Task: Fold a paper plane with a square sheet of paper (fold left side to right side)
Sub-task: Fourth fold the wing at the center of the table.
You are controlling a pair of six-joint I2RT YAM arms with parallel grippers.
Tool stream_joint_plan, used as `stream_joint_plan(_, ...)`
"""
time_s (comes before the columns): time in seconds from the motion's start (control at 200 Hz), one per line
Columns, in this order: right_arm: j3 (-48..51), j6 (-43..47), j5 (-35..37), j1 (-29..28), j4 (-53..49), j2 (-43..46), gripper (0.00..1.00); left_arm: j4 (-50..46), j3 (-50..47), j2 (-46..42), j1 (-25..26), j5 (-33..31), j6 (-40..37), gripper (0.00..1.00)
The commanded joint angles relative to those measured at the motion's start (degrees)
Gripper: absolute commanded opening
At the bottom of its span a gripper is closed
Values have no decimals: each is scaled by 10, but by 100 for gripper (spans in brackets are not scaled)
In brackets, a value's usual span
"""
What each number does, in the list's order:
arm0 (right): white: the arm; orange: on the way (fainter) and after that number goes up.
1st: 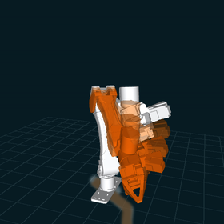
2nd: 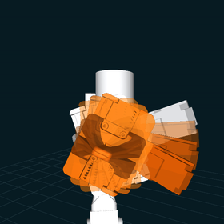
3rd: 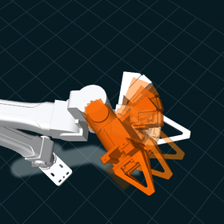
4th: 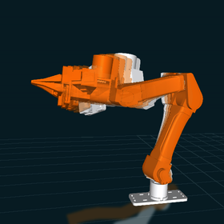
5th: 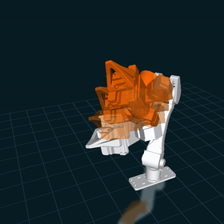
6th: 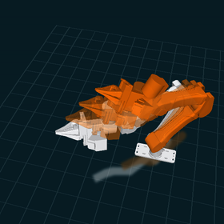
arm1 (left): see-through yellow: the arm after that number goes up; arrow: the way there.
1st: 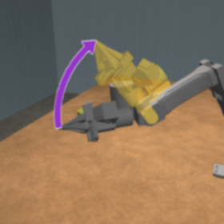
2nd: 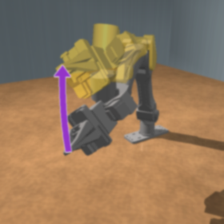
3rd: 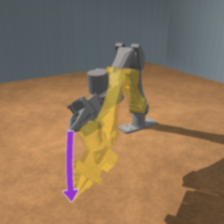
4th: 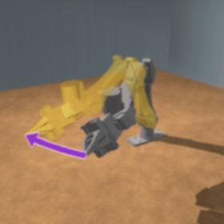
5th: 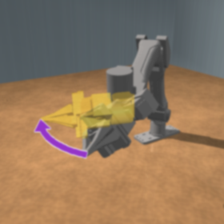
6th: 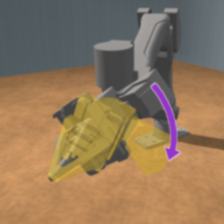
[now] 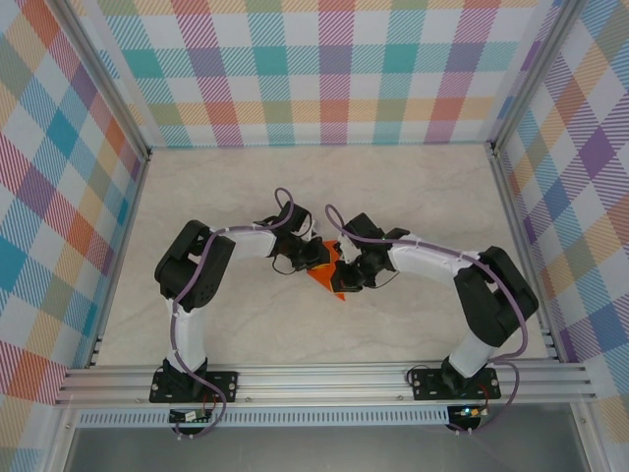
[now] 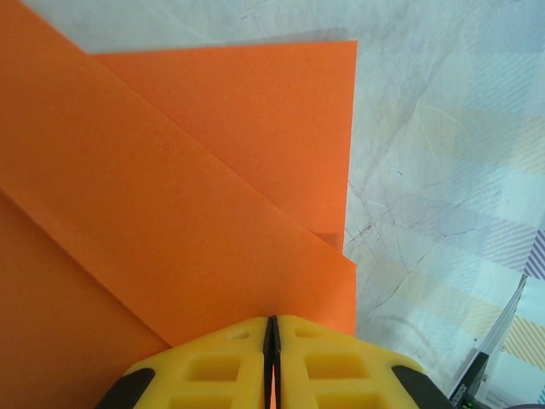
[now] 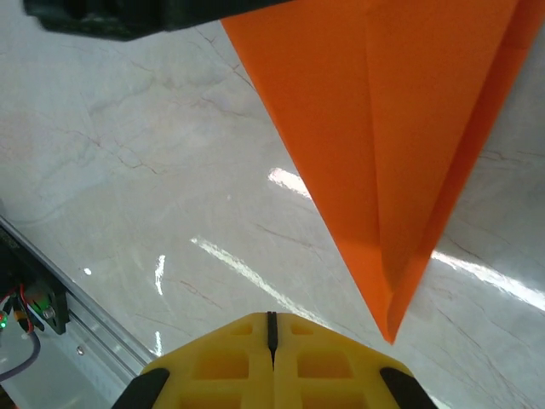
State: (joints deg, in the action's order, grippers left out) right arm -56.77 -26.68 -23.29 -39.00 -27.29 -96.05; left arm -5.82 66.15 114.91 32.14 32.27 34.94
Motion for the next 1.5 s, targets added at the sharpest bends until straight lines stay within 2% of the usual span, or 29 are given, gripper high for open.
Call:
stream_joint_plan(0.0, -9, -19, -31, -3, 27, -29, 4, -18, -18, 24, 4, -52, -2, 11)
stream_joint_plan(0.215, 50, -59, -65, 24, 100, -29, 4, -18, -19, 21, 4, -51, -2, 11)
stream_joint_plan(0.445, 49, -45, -75, 29, 89, -43, 4, -20, -18, 17, 4, -53, -4, 11)
stream_joint_plan(1.125, 112, -62, -120, 56, 160, -81, 4, -32, -12, 17, 4, -57, -9, 10)
stream_joint_plan(1.495, 199, -81, -141, 83, 205, -80, 4, -45, -11, 22, -1, -77, -9, 9)
